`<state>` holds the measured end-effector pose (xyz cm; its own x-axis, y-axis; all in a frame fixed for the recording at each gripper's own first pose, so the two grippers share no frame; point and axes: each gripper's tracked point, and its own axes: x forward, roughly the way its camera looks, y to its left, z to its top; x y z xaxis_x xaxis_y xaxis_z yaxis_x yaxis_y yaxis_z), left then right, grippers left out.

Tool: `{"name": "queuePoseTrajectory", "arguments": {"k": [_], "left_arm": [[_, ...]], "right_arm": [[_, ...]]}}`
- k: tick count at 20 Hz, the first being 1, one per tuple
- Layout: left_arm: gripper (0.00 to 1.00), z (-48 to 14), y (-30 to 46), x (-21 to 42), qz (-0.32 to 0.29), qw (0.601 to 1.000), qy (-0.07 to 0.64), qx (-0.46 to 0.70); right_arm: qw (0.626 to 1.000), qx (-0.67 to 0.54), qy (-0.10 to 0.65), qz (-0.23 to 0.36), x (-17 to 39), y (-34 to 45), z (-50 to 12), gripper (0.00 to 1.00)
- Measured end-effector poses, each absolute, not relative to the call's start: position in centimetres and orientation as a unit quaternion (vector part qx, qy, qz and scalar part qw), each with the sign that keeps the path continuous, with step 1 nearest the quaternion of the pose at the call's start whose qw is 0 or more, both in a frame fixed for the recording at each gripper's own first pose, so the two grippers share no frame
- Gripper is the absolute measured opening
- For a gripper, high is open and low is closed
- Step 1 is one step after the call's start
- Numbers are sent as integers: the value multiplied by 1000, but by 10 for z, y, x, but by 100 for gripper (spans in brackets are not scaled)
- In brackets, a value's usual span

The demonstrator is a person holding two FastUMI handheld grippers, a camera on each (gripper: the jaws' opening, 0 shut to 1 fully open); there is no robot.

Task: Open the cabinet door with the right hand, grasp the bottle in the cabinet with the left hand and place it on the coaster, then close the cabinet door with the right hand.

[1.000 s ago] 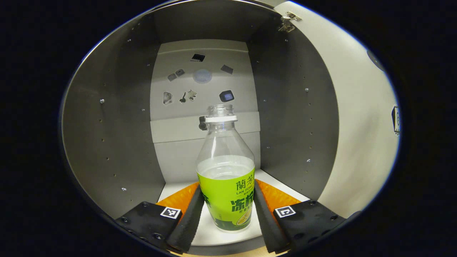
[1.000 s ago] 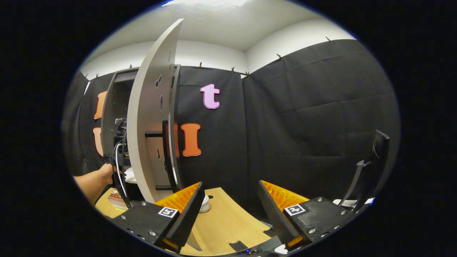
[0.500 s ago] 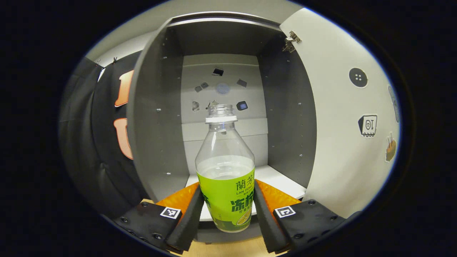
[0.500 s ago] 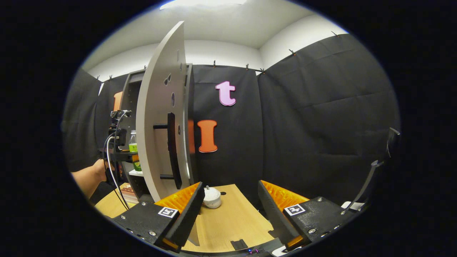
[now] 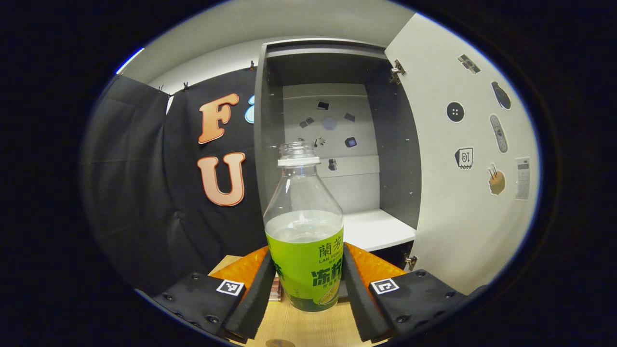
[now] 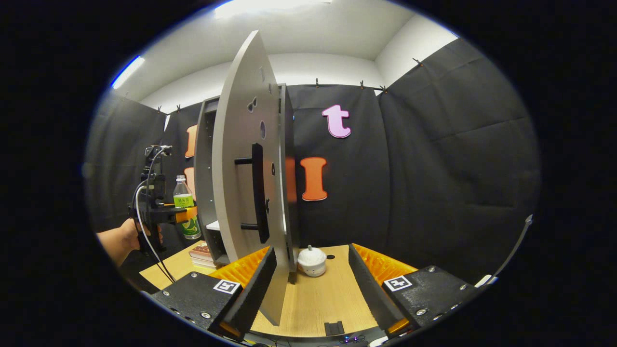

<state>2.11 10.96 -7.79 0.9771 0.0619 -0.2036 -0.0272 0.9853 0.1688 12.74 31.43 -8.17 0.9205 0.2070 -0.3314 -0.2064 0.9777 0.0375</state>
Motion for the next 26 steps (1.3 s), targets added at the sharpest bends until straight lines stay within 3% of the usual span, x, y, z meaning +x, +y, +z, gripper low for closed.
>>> {"name": "queuePoseTrajectory", "arguments": {"k": [10, 13, 26], "left_arm": [[82, -78, 148, -14, 31, 992, 84, 87], [79, -83, 163, -23, 22, 994, 73, 81], [81, -207, 221, -53, 27, 993, 90, 65]], "right_arm": [[985, -18, 159, 70, 105, 319, -79, 93], [986, -20, 153, 64, 100, 339, -72, 93], [987, -53, 150, 15, 75, 395, -59, 93]]}}
